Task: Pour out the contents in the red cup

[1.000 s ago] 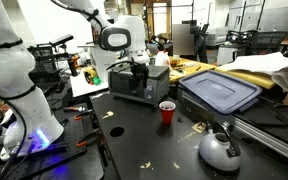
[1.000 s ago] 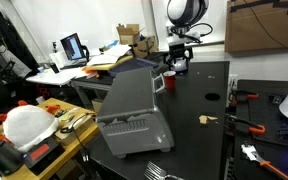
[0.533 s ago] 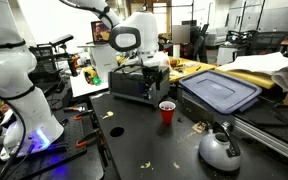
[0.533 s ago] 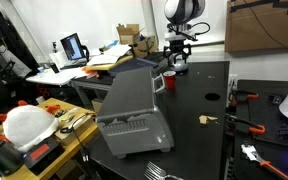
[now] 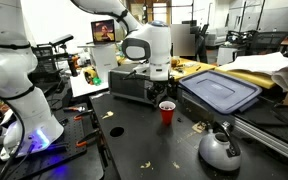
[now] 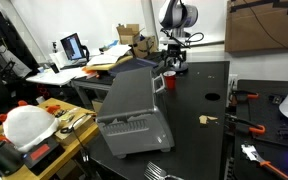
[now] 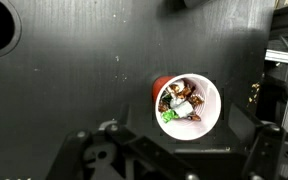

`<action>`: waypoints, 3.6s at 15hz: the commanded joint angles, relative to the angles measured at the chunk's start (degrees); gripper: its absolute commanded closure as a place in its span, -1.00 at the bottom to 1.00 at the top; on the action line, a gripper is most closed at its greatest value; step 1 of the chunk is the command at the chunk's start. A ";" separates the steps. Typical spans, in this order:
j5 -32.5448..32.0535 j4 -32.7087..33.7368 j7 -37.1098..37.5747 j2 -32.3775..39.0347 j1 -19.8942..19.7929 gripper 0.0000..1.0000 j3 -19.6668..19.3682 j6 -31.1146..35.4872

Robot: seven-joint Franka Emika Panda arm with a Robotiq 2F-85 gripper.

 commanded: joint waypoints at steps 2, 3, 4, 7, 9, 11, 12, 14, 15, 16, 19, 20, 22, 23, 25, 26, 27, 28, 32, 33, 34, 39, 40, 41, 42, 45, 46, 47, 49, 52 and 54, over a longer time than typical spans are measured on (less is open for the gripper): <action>7.02 4.81 -2.37 4.75 -2.35 -1.00 0.85 0.13; 8.77 5.46 -3.40 5.35 -2.95 -1.00 0.96 -0.02; 10.49 6.03 -4.47 5.93 -3.57 -1.00 0.86 -0.22; 16.04 7.27 -8.73 7.13 -5.28 -1.00 0.84 -0.69; 19.84 7.84 -12.12 7.83 -6.22 -1.00 0.82 -1.11; 24.89 8.30 -16.02 8.44 -7.40 -1.00 1.14 -1.85; 27.23 8.40 -17.67 8.78 -7.74 -1.00 1.17 -2.10; 32.07 8.35 -20.84 9.25 -8.38 -1.00 1.29 -2.87; 34.12 8.07 -22.11 9.41 -8.38 -1.00 1.20 -2.92; 36.32 7.82 -23.38 9.53 -8.42 -1.00 1.17 -3.03; 40.92 7.31 -26.34 10.05 -8.09 -1.00 0.62 -3.35; 41.83 7.02 -27.00 10.12 -7.99 -1.00 0.34 -3.38; 44.00 6.25 -28.35 10.28 -8.12 -1.00 0.08 -3.67; 44.80 5.92 -28.77 10.42 -8.08 -1.00 -0.10 -3.87; 45.41 4.99 -29.35 10.46 -7.95 -1.00 -0.59 -4.13; 45.36 4.26 -29.57 10.28 -7.98 -1.00 -0.93 -4.21; 45.23 3.70 -29.68 10.11 -7.99 -1.00 -1.27 -4.29; 45.38 2.97 -30.17 9.91 -8.10 -1.00 -1.56 -4.30; 47.50 1.23 -31.96 10.45 -8.86 -1.00 -1.86 -5.75; 48.27 1.36 -32.05 10.88 -8.84 -1.00 -1.80 -6.25; 49.19 1.47 -32.41 11.32 -8.89 -1.00 -1.71 -7.00; 53.13 2.19 -33.31 12.93 -8.08 -1.00 -1.61 -9.25; 53.41 2.22 -33.37 12.97 -7.72 -1.00 -1.76 -9.11; 53.81 2.23 -33.57 13.00 -7.52 -1.00 -1.81 -9.10; 54.01 2.25 -33.69 13.08 -7.23 -1.00 -1.86 -8.94; 54.22 1.96 -33.55 12.92 -6.19 -1.00 -2.12 -7.49; 53.76 1.74 -33.20 12.71 -5.68 -1.00 -2.35 -6.45; 53.94 1.63 -33.39 12.54 -5.58 -1.00 -2.38 -6.08; 53.83 1.37 -33.09 12.40 -5.00 -1.00 -2.58 -4.11; 53.88 1.28 -32.76 12.14 -4.15 -1.00 -2.63 -0.79; 53.99 1.50 -32.71 12.21 -3.89 -1.00 -2.38 0.67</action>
